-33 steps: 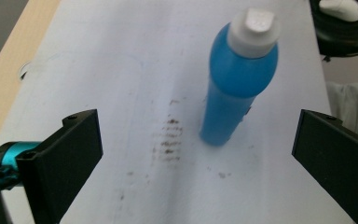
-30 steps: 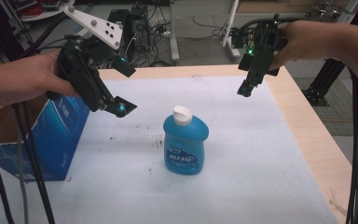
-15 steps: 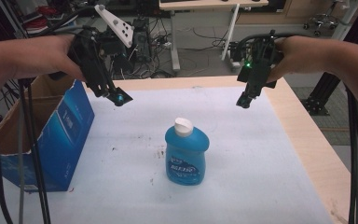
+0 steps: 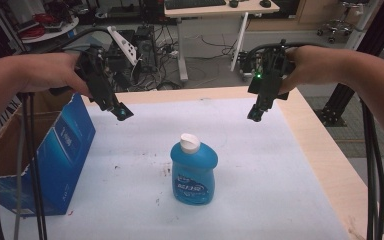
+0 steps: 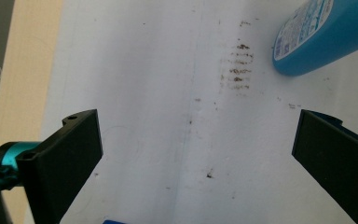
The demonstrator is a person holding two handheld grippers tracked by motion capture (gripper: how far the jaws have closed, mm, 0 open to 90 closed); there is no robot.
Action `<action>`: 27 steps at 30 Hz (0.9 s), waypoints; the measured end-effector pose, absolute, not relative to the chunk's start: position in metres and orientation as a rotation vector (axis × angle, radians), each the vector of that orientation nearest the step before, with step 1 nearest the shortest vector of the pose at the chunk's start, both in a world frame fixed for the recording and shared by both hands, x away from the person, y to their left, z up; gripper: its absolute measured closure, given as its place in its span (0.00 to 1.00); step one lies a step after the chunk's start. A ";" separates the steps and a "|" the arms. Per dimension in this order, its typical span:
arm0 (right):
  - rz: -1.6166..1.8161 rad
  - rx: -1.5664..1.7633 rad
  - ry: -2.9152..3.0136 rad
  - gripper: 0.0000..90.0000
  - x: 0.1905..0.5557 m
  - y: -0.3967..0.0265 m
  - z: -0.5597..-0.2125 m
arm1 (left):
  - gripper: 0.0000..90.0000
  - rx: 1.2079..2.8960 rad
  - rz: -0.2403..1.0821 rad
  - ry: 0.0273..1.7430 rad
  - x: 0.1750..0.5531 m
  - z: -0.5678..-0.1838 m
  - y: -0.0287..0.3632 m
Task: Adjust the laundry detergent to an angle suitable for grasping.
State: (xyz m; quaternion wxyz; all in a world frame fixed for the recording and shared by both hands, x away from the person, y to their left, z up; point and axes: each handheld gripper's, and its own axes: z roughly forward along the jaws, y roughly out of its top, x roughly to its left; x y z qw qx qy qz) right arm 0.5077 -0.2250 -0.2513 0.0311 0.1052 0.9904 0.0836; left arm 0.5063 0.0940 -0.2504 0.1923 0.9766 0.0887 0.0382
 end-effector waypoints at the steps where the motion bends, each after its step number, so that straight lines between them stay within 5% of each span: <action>1: 0.258 0.318 3.052 0.12 0.508 -0.225 -0.251 | 0.02 2.744 0.095 0.241 0.506 -0.252 0.093; 27: 0.252 0.330 3.067 0.12 0.508 -0.222 -0.253 | 0.02 2.784 0.060 0.255 0.502 -0.258 0.096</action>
